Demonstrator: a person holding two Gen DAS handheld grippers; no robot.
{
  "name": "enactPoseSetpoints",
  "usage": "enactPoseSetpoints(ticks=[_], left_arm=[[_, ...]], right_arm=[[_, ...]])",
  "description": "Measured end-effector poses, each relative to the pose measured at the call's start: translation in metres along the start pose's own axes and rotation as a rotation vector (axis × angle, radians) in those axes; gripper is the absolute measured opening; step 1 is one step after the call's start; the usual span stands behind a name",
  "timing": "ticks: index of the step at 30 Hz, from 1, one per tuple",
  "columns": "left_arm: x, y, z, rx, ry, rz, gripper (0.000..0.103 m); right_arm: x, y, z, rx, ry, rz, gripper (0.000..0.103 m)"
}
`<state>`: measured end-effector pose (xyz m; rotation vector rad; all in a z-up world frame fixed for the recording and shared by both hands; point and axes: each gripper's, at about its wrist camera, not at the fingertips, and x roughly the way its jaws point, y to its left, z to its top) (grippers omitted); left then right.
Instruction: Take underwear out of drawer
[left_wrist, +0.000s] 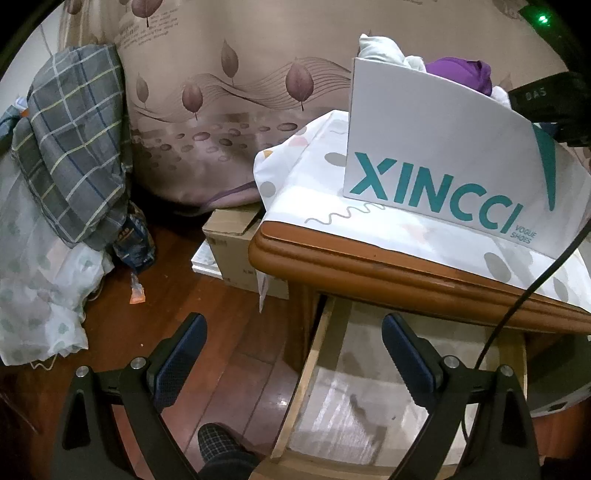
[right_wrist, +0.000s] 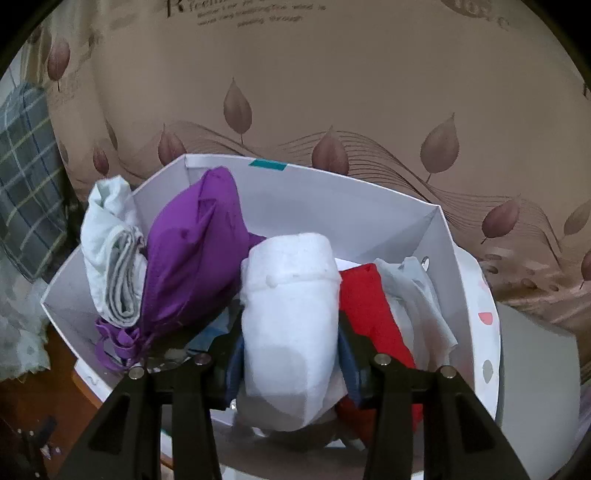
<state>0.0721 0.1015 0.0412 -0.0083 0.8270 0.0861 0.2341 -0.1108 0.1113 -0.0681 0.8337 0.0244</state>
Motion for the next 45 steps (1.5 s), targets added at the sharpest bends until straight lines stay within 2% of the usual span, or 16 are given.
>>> enactPoseSetpoints(ticks=[7, 10, 17, 19, 23, 29, 35, 39, 45], left_arm=[[-0.001, 0.002, 0.0, 0.002, 0.002, -0.002, 0.095], [-0.002, 0.003, 0.001, 0.004, 0.0, -0.005, 0.095], [-0.002, 0.0, -0.002, 0.015, 0.003, -0.007, 0.095], [-0.001, 0.0, -0.002, 0.018, 0.006, -0.006, 0.095], [0.002, -0.002, -0.002, 0.019, 0.011, -0.003, 0.095], [0.005, -0.007, -0.006, 0.036, 0.014, 0.009, 0.095], [-0.004, -0.012, -0.008, 0.056, -0.003, 0.002, 0.095], [-0.011, -0.02, -0.011, 0.076, -0.006, -0.007, 0.095], [-0.039, -0.025, -0.027, 0.073, -0.012, -0.011, 0.095]], right_arm=[[0.002, 0.011, 0.0, -0.023, 0.004, -0.02, 0.05], [0.002, 0.008, -0.001, 0.0, 0.002, -0.02, 0.058], [-0.003, 0.001, -0.003, 0.041, 0.005, -0.004, 0.067], [-0.006, 0.002, -0.004, 0.038, 0.005, -0.003, 0.073], [-0.019, 0.007, -0.01, 0.003, -0.019, -0.013, 0.075], [-0.058, 0.001, -0.026, 0.036, -0.089, 0.029, 0.077], [-0.105, -0.023, -0.075, 0.146, -0.12, 0.083, 0.077], [-0.133, -0.032, -0.127, 0.182, -0.151, 0.012, 0.08], [-0.153, -0.028, -0.208, 0.211, -0.139, -0.087, 0.08]])
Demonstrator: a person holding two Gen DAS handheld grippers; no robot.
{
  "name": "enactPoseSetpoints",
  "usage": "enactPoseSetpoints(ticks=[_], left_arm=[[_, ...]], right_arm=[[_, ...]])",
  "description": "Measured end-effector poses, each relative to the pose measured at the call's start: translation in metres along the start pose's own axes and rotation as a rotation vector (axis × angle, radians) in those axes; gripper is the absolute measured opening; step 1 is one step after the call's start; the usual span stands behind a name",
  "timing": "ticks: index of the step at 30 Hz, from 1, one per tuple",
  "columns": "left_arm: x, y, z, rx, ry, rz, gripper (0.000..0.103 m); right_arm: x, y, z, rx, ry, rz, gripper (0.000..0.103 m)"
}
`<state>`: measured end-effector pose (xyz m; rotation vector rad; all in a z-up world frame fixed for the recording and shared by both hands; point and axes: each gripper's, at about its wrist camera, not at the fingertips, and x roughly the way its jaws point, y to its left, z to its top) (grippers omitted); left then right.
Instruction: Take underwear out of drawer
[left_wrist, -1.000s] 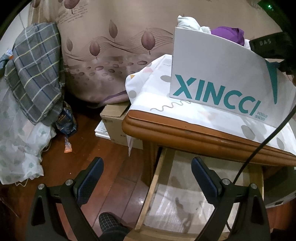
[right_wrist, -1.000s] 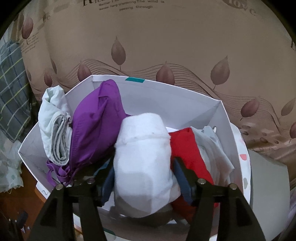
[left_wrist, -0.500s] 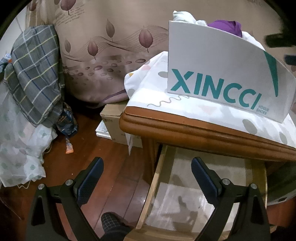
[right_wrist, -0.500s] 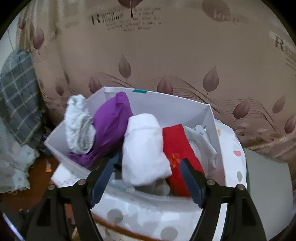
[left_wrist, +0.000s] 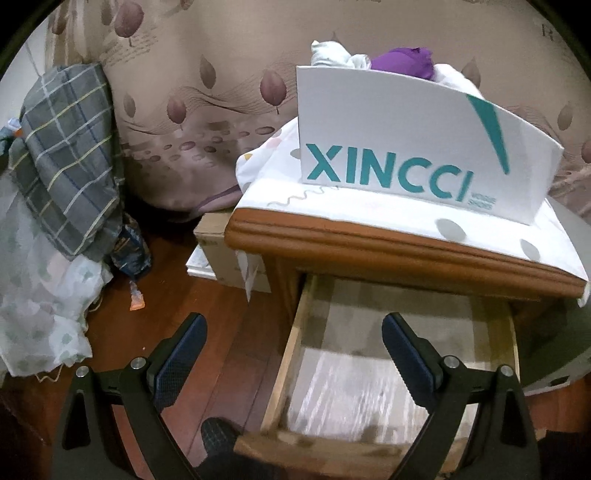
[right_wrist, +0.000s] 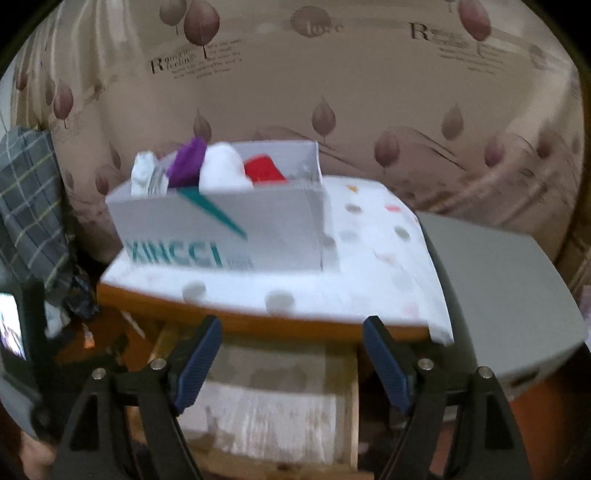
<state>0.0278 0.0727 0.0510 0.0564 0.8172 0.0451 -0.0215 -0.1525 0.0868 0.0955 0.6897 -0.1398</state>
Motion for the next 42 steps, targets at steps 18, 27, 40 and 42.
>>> enactPoseSetpoints(ticks=[18, 27, 40, 42], left_arm=[[-0.068, -0.029, -0.055, 0.06, 0.046, -0.024, 0.096], [-0.071, -0.026, -0.065, 0.045, 0.072, -0.038, 0.097], [-0.07, -0.028, -0.067, 0.05, 0.078, -0.033, 0.097], [-0.069, -0.03, -0.067, 0.056, 0.081, -0.034, 0.097]], right_arm=[[-0.013, 0.011, -0.101, -0.012, 0.144, -0.023, 0.08], [-0.012, 0.018, -0.109, -0.034, 0.157, -0.031, 0.08], [-0.01, 0.022, -0.113, -0.052, 0.177, -0.025, 0.08], [-0.009, 0.021, -0.113, -0.054, 0.179, -0.026, 0.08]])
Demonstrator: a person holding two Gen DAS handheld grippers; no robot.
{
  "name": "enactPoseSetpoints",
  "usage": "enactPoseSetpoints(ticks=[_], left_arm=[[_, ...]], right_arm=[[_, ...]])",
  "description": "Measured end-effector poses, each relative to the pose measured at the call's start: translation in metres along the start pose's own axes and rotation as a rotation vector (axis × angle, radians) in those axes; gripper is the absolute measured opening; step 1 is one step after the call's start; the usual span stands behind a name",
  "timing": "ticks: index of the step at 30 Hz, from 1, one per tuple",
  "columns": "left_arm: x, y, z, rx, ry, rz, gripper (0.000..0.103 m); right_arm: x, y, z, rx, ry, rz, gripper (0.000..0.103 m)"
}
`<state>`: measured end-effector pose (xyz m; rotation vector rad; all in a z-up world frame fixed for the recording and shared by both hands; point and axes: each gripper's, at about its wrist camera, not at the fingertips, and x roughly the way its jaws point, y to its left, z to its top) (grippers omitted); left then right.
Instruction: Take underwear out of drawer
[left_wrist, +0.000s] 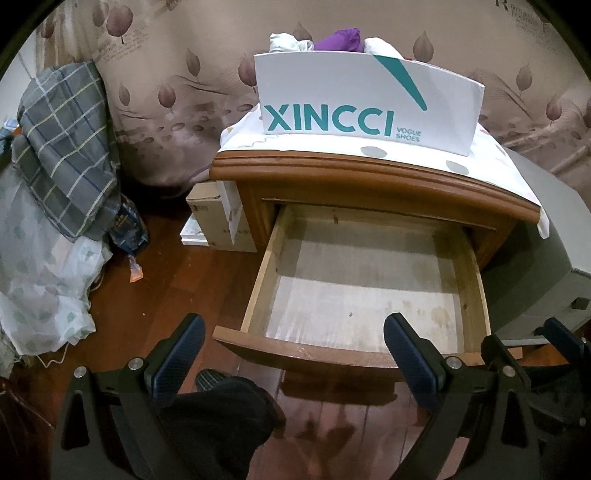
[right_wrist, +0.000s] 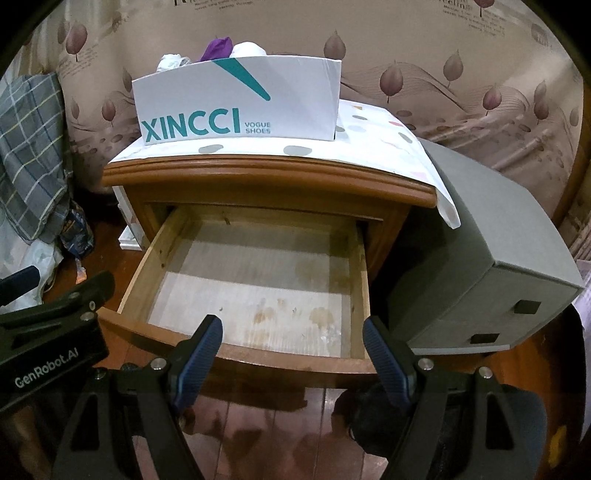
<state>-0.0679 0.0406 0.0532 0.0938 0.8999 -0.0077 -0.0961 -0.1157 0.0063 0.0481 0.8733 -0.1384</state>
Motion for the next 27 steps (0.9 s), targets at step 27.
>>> enactPoseSetpoints(ticks=[27], left_arm=[[-0.008, 0.01, 0.003, -0.032, -0.023, -0.001, 0.097]], right_arm=[[-0.02, -0.015, 0.007, 0.01, -0.019, -0.038, 0.08]])
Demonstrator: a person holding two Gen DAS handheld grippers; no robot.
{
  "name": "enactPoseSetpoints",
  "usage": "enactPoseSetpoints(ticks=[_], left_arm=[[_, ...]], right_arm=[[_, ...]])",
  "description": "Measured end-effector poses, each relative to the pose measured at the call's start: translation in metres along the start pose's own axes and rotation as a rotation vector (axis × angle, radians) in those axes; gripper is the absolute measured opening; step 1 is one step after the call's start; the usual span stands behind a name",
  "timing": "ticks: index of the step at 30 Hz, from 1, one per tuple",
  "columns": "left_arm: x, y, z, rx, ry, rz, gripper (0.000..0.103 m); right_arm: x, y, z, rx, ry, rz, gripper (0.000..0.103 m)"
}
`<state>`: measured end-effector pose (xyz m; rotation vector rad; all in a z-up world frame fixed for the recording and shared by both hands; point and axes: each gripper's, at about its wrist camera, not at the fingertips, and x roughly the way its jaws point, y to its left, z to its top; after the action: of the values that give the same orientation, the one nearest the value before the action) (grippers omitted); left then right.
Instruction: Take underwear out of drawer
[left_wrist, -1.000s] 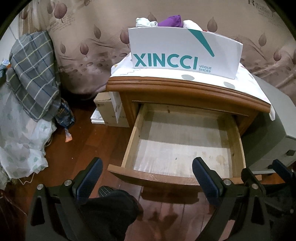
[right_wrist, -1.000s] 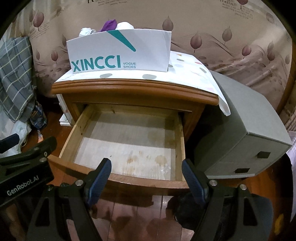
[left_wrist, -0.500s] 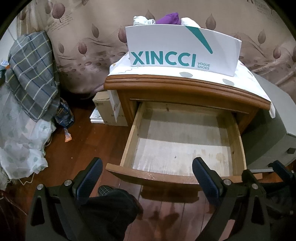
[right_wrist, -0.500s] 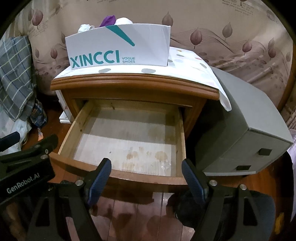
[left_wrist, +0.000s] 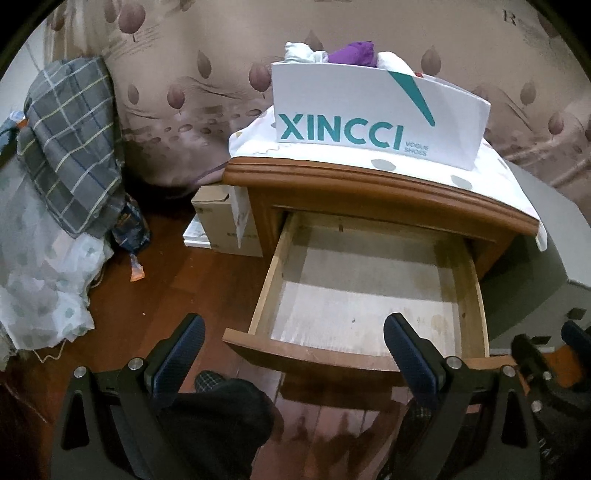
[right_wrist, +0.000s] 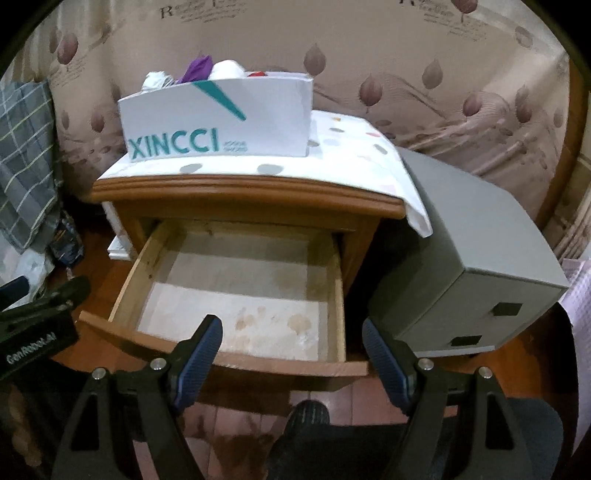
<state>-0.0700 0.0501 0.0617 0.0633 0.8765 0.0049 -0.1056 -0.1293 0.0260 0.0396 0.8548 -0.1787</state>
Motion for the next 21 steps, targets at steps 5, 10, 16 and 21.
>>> enactPoseSetpoints(ticks=[5, 10, 16, 21], left_arm=[[-0.006, -0.005, 0.0, 0.013, -0.008, -0.009, 0.097], [-0.006, -0.007, 0.0, 0.014, -0.01, 0.002, 0.097], [-0.004, -0.012, -0.001, 0.029, -0.002, -0.003, 0.097], [-0.004, -0.015, -0.004, 0.041, -0.002, -0.004, 0.097]], right_arm=[[-0.001, 0.01, -0.004, -0.022, 0.006, 0.016, 0.08], [0.002, 0.012, -0.007, -0.024, 0.017, 0.024, 0.08], [0.006, 0.015, -0.01, -0.029, 0.033, 0.036, 0.08], [0.006, 0.016, -0.012, -0.028, 0.032, 0.043, 0.08]])
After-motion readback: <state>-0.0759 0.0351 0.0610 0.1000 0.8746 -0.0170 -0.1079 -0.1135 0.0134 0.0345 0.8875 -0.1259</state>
